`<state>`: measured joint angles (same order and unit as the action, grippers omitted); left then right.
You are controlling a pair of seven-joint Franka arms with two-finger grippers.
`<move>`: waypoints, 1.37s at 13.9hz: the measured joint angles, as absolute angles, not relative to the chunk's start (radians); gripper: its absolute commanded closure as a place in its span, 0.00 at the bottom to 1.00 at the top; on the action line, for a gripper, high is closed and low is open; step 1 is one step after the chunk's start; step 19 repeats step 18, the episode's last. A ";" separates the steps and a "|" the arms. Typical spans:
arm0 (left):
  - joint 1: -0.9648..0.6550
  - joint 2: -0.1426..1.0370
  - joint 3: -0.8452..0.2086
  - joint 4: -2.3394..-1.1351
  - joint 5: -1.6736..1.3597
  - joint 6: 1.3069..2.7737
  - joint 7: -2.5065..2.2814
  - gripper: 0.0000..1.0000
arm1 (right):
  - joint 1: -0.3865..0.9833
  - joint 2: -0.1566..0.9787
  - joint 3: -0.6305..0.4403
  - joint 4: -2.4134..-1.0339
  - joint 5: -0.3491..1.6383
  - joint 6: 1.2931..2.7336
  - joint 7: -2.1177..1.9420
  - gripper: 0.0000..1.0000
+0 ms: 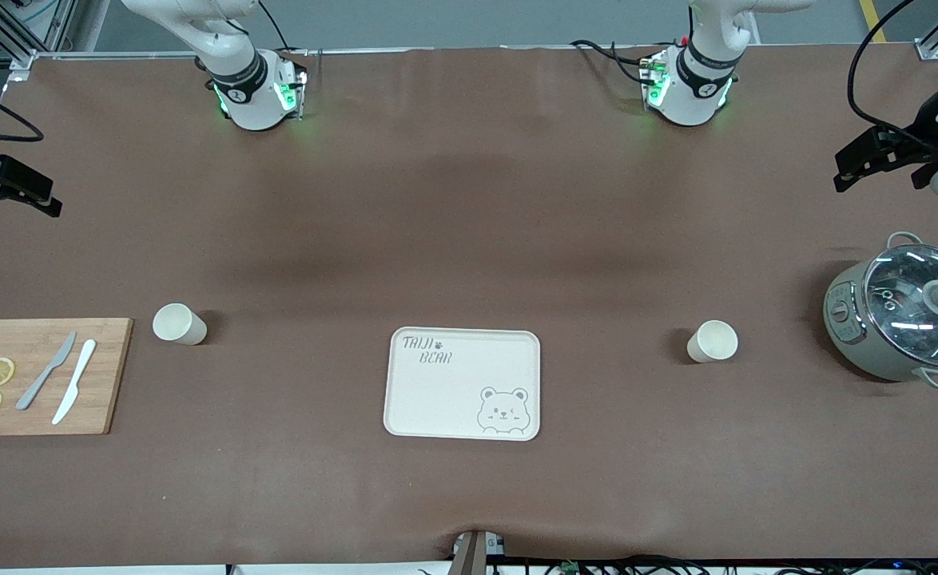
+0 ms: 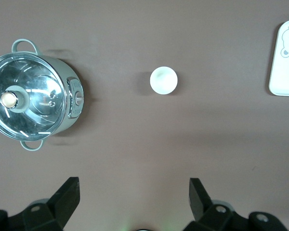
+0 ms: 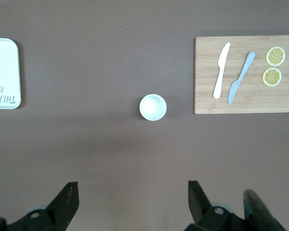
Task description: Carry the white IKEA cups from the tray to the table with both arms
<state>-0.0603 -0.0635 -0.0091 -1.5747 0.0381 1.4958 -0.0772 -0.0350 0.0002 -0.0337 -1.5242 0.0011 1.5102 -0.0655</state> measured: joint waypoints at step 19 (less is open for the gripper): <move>-0.055 -0.037 -0.004 -1.520 0.038 1.500 -0.077 0.00 | -0.036 0.000 -0.036 -1.527 0.001 1.510 -0.064 0.00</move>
